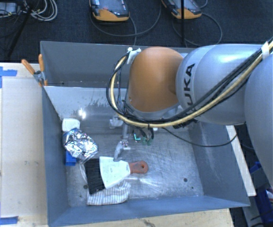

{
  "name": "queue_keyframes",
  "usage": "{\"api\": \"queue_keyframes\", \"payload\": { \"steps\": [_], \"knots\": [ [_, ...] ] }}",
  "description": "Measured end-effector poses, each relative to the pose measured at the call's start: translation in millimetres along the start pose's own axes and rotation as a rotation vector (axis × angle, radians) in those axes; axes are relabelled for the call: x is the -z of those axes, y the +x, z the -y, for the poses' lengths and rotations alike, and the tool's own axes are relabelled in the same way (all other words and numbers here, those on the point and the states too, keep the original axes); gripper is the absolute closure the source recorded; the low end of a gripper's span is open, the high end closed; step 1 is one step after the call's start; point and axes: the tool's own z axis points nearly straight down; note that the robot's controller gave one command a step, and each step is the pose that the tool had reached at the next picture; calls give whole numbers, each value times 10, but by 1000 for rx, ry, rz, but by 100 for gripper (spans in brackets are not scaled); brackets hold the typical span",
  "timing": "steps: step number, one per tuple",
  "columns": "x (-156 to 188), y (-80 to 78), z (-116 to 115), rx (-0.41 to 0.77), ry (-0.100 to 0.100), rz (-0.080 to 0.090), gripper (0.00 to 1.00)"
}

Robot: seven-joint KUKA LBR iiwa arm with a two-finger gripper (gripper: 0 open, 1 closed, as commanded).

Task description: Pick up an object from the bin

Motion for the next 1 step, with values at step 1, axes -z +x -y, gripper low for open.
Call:
{"api": "queue_keyframes", "payload": {
  "steps": [1],
  "knots": [
    [41,-18,5,-3,-1,8,0]
  ]
}}
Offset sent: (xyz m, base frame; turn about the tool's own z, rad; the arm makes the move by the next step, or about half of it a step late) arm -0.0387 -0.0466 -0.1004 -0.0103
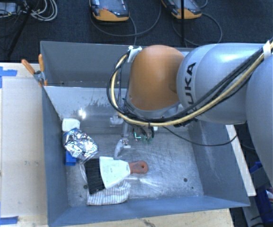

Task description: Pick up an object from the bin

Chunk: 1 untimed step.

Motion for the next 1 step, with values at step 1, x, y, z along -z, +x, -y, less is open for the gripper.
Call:
{"api": "queue_keyframes", "payload": {
  "steps": [1],
  "knots": [
    [-904,358,392,13,-10,0,100]
  ]
}}
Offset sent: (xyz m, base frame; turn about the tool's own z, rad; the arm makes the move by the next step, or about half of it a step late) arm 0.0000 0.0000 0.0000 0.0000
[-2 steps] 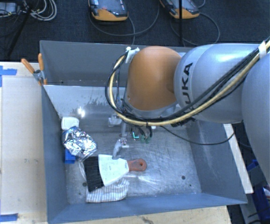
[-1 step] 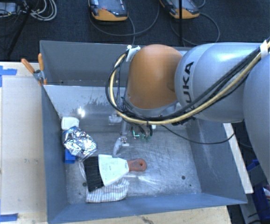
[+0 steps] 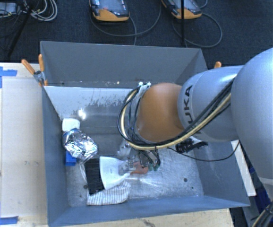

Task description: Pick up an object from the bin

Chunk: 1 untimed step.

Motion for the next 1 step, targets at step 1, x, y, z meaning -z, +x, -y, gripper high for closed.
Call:
{"api": "queue_keyframes", "payload": {
  "steps": [1],
  "knots": [
    [0,0,0,-1,0,0,100]
  ]
}}
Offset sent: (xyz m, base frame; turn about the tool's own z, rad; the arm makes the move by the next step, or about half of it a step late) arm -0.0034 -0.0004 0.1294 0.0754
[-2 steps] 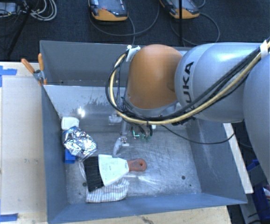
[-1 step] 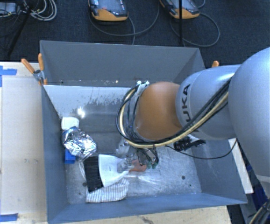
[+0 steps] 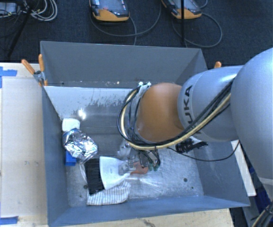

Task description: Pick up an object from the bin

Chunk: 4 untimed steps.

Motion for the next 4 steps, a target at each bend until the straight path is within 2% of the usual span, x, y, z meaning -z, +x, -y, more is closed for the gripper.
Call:
{"api": "queue_keyframes", "payload": {
  "steps": [1,2,3,4],
  "knots": [
    [1295,29,-12,-74,10,4,100],
    [1291,31,-10,-75,10,3,100],
    [676,181,19,-103,10,0,0],
    [676,180,19,-105,10,0,0]
  ]
}}
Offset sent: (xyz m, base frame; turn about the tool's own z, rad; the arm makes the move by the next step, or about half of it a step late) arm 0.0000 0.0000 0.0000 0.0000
